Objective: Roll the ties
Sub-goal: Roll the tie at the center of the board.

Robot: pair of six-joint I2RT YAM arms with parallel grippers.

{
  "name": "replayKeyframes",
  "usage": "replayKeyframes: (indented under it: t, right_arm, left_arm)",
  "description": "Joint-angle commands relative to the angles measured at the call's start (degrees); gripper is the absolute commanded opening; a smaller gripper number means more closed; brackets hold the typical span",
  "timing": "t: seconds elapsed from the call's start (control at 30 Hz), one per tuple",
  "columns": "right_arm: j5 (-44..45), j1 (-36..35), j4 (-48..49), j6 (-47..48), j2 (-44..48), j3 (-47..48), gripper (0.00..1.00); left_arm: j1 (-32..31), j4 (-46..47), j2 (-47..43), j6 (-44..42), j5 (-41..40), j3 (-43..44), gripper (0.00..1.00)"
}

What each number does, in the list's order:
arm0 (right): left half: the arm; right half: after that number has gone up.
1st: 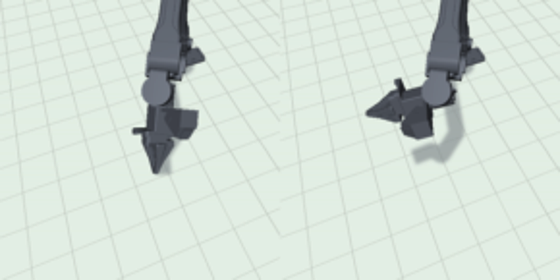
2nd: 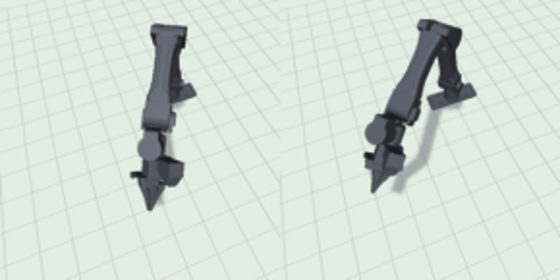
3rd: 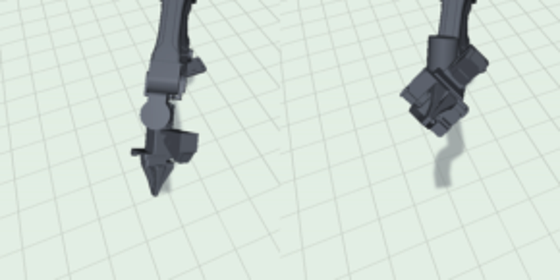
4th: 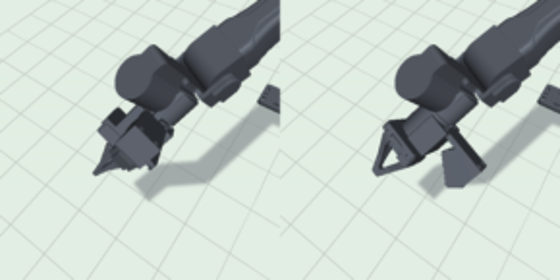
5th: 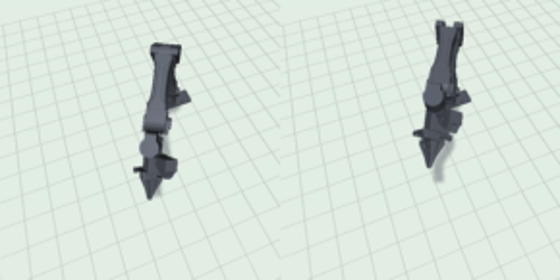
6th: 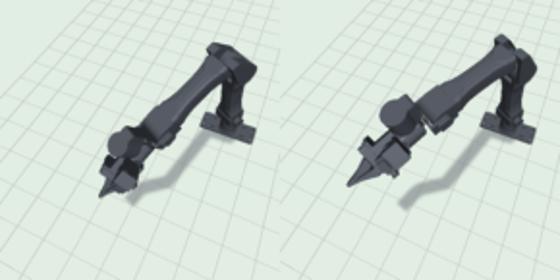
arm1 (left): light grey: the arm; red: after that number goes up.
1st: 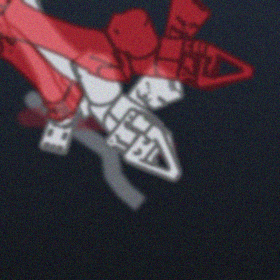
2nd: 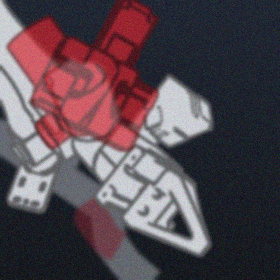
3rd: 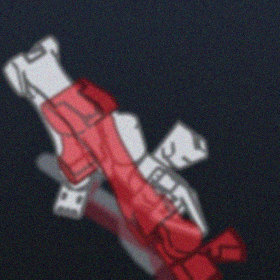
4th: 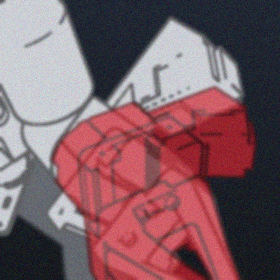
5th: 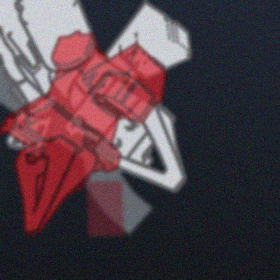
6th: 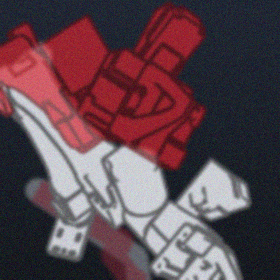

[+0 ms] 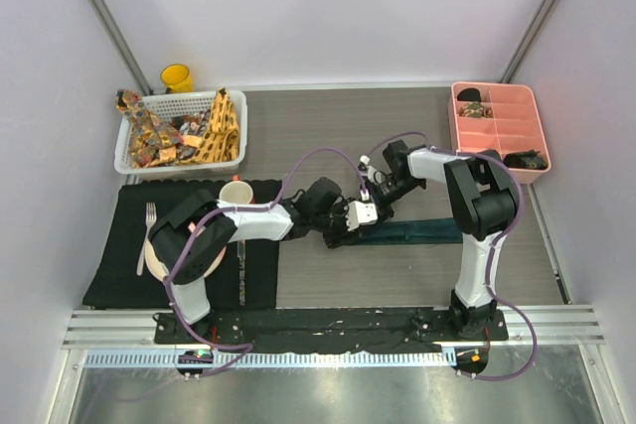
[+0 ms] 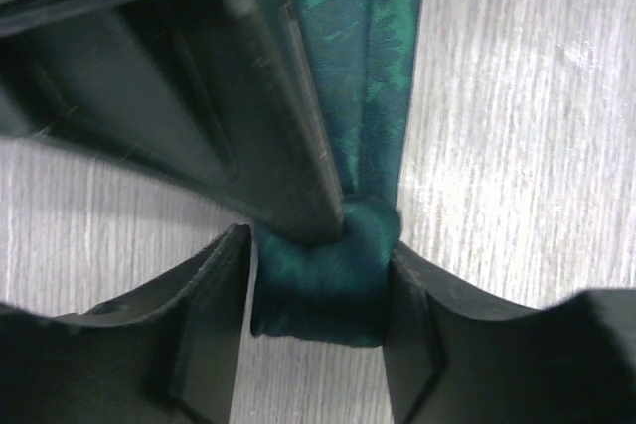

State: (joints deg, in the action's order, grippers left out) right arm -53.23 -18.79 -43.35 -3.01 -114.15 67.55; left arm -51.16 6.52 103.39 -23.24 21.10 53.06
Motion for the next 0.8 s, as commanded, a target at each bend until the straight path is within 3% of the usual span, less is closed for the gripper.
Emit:
replayKeyframes:
  t: [0.0,0.5,0.63,0.77]
  right_arm:
    - [10.50,1.73,1.43,4.13,-2.39,-2.59,0.01]
    - [16.41,3.93,3.28,4.59,-3.71,-2.78,0.01]
    - [16.32,3.84,3.54,4.41,-3.80,-2.51,0.01]
    - [16.06,3.58,4.24,3.62,-3.98,-2.34,0.01]
  left_arm:
    - [0.00,-2.84,0.85,0.65,-1.86,-1.11,0.59]
    - [0.09,4.90,2.95,8.21,6.93,4.60,0.70]
    - [0.09,5.69,4.36,9.09,8.25,5.21,0.66]
    - [0.00,4.82,4.71,9.01,8.08,4.78,0.54]
